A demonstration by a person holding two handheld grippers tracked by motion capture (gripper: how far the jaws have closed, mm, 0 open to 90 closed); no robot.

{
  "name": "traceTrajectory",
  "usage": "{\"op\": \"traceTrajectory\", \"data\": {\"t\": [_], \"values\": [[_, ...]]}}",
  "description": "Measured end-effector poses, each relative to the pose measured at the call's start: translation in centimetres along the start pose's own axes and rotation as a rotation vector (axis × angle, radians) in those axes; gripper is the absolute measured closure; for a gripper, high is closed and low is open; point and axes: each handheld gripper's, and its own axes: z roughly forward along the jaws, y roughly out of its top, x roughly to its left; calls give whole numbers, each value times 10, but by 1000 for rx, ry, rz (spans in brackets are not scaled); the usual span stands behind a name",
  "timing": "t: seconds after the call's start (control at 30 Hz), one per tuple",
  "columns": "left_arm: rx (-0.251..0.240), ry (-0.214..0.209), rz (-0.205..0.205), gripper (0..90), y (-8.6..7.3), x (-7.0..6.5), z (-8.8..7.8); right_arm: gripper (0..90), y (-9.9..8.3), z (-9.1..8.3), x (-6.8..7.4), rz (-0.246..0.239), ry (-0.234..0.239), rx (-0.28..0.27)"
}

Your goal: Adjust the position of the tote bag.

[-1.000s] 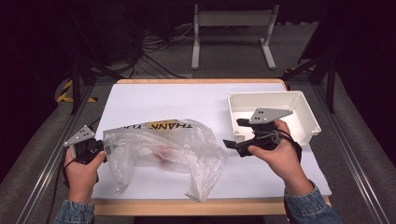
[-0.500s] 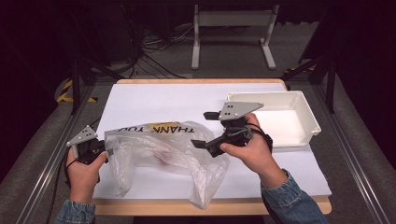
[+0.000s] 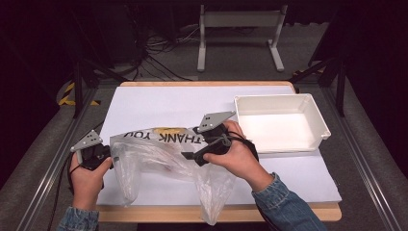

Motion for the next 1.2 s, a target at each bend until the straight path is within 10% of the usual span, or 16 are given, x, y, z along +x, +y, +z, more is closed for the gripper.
{"op": "traceTrajectory", "data": {"t": [0.1,0.23,0.47,1.03,1.2], "values": [[2,-5,4,899,0,0,0,778,-2,1,-9,26,20,14],[14,-10,19,899,-1,0,0,891,-2,0,-17,95,34,-46],[76,-18,17,899,-5,3,-2,898,-4,3,-44,195,-75,-136],[382,-63,-75,895,-34,20,-1,832,-27,57,-76,276,-195,-26],[292,-88,-49,534,-27,20,-13,822,-37,64,-79,297,-192,-16]]}}
